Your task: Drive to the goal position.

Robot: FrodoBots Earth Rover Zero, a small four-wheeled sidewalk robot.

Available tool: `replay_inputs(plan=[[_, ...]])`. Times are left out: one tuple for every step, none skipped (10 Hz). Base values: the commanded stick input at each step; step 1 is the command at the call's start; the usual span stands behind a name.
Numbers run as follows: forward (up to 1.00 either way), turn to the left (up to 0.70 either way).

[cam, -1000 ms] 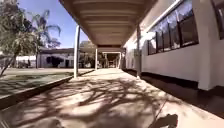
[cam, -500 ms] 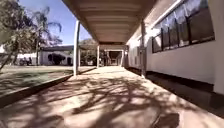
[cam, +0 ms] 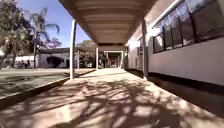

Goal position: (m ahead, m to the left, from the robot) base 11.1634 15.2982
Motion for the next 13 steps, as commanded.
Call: replay_inputs(plan=[[0.70,0.00],[0.70,0.00],[0.70,0.00],[0.70,0.00],[0.70,0.00],[0.70,0.00],[0.70,0.00],[0.70,0.00],[0.70,0.00],[0.70,0.00],[0.70,0.00],[0.70,0.00],[0.70,0.00]])
